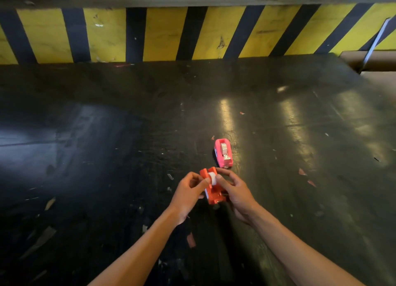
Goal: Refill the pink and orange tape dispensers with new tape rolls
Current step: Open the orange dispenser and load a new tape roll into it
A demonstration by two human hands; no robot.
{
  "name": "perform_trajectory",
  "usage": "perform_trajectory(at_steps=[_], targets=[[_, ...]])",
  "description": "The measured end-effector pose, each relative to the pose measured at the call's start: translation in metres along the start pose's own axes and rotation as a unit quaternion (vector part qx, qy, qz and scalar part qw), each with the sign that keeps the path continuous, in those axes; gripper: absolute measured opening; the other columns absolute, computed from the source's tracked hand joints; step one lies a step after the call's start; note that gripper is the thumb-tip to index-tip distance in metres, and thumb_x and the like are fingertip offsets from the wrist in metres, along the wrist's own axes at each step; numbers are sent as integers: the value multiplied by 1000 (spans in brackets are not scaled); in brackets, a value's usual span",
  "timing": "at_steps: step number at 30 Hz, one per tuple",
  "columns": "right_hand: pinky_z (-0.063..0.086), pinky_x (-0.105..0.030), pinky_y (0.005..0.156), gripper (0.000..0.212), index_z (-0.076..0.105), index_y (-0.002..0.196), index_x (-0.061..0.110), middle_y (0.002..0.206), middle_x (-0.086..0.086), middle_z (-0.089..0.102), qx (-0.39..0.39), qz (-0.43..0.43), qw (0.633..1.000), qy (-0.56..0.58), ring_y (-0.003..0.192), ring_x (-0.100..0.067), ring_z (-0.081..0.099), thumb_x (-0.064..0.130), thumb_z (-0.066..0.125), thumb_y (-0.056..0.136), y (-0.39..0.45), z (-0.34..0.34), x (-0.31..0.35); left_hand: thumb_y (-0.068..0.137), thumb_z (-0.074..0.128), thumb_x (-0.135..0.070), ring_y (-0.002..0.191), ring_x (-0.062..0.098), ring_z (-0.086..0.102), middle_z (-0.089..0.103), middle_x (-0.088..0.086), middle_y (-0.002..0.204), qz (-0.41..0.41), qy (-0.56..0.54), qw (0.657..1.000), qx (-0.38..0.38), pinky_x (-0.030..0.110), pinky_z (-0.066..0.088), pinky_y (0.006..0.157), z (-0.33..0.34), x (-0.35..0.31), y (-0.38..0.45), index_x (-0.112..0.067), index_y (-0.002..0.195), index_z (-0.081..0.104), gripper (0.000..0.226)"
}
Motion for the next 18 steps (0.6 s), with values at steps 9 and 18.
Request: perform_trajectory(at_steps=[9,18], targets=[[58,-49,85,34,64,123,21,114,-19,72,62,60,994,62,104,-35,70,16,68,89,-36,-12,-30,84,80,-22,98,19,77,74,10,112,-69,-55,996,-1,46,59,96,7,25,-32,-12,114,59,38],[59,-34,61,37,57,130,9,86,-12,77,-55,58,981,177,74,-23,71,7,60,93,-41,-37,-38,88,76,-22,91,12,73,68,-4,110,52,120,985,-110,23,62,68,13,48,-44,-25,113,54,34]])
Point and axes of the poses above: each hand's wrist, its own y-axis towards the middle knuckle, its own z-axis out of the palm, x = y × z, the point moved 2 cm from there along y, towards the middle knuckle
